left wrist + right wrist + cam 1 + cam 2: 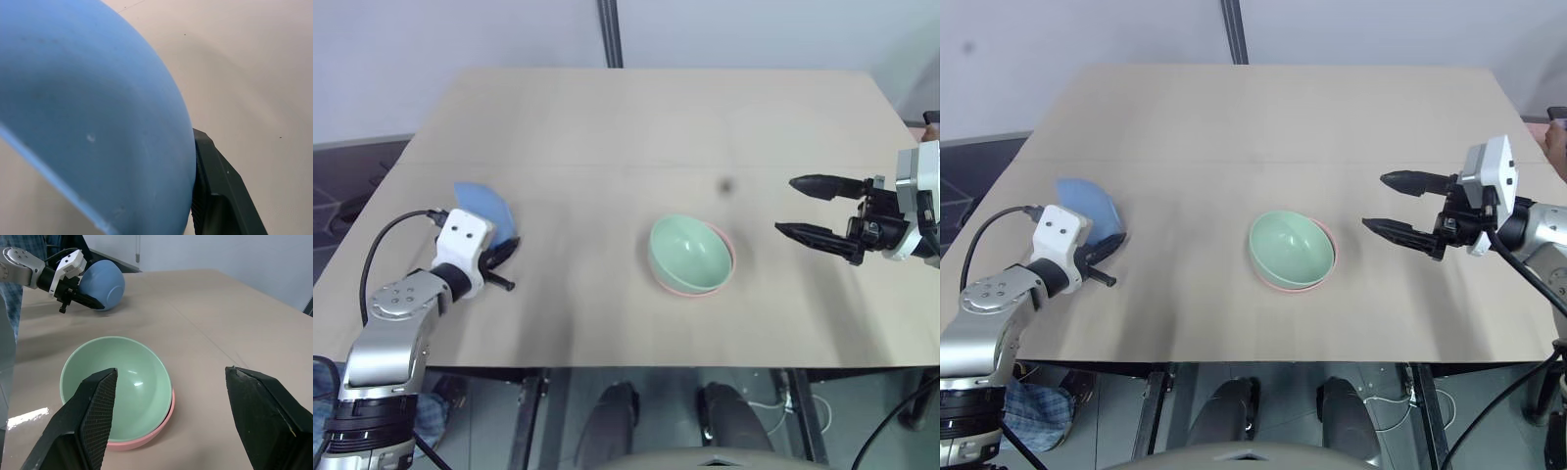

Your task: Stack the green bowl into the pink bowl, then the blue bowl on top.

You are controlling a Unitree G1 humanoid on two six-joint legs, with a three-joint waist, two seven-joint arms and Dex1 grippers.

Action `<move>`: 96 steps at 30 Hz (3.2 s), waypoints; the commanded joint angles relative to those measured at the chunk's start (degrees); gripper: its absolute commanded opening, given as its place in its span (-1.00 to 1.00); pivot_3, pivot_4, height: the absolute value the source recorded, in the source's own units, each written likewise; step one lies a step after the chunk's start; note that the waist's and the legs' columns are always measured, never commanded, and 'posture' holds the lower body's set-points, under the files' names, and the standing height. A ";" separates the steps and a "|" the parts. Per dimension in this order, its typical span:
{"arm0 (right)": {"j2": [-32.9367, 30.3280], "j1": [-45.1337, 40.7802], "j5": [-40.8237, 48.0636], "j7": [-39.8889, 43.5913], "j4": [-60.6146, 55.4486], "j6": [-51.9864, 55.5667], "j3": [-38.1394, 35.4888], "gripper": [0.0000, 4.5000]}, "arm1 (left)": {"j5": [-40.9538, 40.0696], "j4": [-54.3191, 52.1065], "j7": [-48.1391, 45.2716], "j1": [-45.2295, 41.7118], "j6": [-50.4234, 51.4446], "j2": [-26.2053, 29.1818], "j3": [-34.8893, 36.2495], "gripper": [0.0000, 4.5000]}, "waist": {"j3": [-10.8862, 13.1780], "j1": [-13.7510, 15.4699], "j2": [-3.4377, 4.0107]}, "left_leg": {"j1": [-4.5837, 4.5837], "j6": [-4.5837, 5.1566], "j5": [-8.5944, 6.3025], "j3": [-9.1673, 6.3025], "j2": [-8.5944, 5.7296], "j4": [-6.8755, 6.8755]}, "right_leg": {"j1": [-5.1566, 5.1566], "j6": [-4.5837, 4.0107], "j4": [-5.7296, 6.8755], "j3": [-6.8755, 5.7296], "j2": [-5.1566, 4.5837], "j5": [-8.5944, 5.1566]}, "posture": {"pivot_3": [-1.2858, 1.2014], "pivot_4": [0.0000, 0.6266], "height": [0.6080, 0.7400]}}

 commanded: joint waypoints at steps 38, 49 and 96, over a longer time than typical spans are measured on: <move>-0.30 -0.63 -1.25 0.18 0.40 -2.45 0.53 0.63 | 8.29 14.88 -46.59 -44.24 -46.44 -0.32 -29.50 -0.98 | 0.20 -0.21 -0.25 | -0.21 0.00 0.01 -0.07 -0.01 0.08 | -0.05 0.00 -0.06 -0.10 0.07 0.00 | 0.03 -0.52 1.00; -0.72 0.50 -0.75 -0.33 -0.46 -2.11 -0.44 0.63 | 26.46 35.98 -33.91 -54.54 -87.77 -6.17 -35.35 -0.98 | 0.23 -0.18 -0.28 | -0.30 0.01 0.00 -0.09 -0.03 0.17 | -0.06 0.01 -0.08 -0.09 0.06 0.00 | 0.03 -0.52 1.00; -1.23 0.01 -1.45 0.60 0.55 -2.36 0.70 0.63 | 6.97 38.45 -14.03 -53.38 -62.96 -0.69 -23.45 0.42 | 0.22 -0.59 -0.27 | -0.28 0.01 0.01 -0.17 -0.02 0.44 | -0.04 0.03 0.18 -0.15 0.09 0.01 | 0.03 -0.52 1.00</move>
